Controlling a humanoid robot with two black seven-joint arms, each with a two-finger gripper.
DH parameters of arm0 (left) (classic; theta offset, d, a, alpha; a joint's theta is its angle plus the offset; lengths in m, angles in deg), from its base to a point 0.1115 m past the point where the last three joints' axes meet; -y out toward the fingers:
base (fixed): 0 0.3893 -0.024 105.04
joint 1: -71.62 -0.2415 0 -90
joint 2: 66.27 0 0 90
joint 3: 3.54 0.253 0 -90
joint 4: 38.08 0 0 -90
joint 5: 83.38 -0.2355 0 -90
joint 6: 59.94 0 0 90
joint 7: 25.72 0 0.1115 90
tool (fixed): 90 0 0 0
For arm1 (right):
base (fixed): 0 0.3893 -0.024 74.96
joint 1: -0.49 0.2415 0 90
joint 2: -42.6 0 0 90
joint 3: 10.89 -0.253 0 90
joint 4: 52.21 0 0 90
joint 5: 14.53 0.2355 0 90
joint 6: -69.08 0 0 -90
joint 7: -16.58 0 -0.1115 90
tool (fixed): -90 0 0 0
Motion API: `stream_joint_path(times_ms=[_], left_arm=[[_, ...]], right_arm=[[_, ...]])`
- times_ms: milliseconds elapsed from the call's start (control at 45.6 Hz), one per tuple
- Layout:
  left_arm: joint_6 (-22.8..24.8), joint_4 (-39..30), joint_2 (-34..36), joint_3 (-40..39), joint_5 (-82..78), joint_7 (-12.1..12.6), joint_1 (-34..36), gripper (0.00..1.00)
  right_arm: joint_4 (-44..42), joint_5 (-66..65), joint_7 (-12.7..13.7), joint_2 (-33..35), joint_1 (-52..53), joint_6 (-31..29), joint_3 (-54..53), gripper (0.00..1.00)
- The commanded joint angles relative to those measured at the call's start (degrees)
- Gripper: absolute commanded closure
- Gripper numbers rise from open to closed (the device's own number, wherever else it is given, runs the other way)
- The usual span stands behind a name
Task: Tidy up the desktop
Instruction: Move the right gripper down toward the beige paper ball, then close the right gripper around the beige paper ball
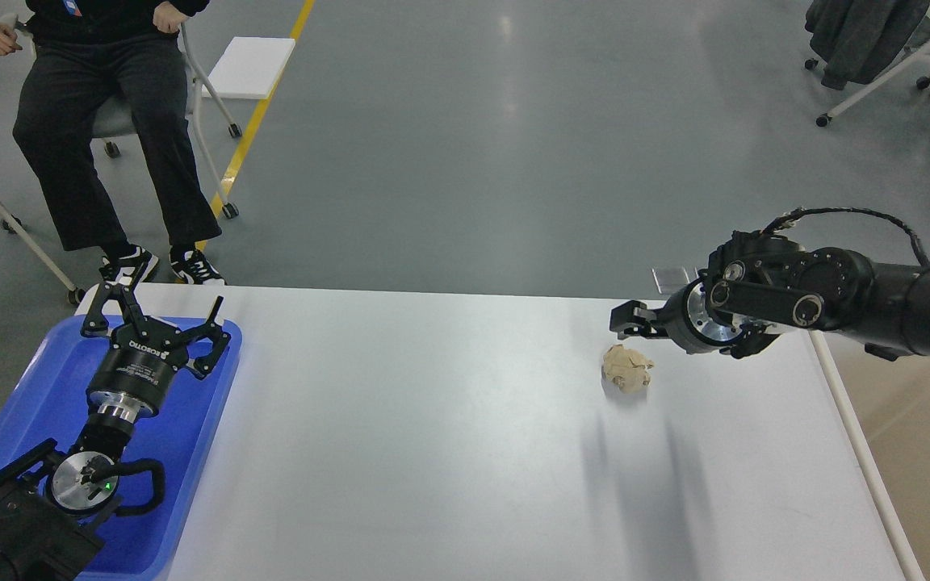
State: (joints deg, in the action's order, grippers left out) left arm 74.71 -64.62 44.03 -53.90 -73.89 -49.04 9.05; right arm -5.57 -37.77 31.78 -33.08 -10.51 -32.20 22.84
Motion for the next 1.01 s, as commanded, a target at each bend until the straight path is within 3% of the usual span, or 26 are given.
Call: stream_joint_path(times_ms=[0, 88, 373, 768, 987], left_arm=[[0.00, 0.00, 0.00, 0.00, 0.00, -0.05, -0.01, 0.01], [0.00, 0.00, 0.00, 0.00, 0.00, 0.03, -0.01, 0.01], [0.00, 0.00, 0.00, 0.00, 0.00, -0.05, -0.01, 0.01], [0.09, 0.00, 0.00, 0.00, 0.00, -0.05, 0.07, 0.01], [0.00, 0.00, 0.00, 0.00, 0.00, -0.05, -0.01, 0.01]], right_arm=[[-7.00, -2.42, 0.01, -3.86, -4.90, 4.15, -2.79, 0.00], [-11.75, -3.65, -0.08, -7.73, -6.92, 4.51, -2.43, 0.00], [-16.06, -11.46, -0.34, -12.65, -10.53, 4.60, -2.17, 0.00], [-22.12, -13.93, -0.43, -14.33, -14.05, 7.50, -2.08, 0.00], [-23.18, -14.81, -3.50, -14.33, -15.45, 8.55, 0.11, 0.00]])
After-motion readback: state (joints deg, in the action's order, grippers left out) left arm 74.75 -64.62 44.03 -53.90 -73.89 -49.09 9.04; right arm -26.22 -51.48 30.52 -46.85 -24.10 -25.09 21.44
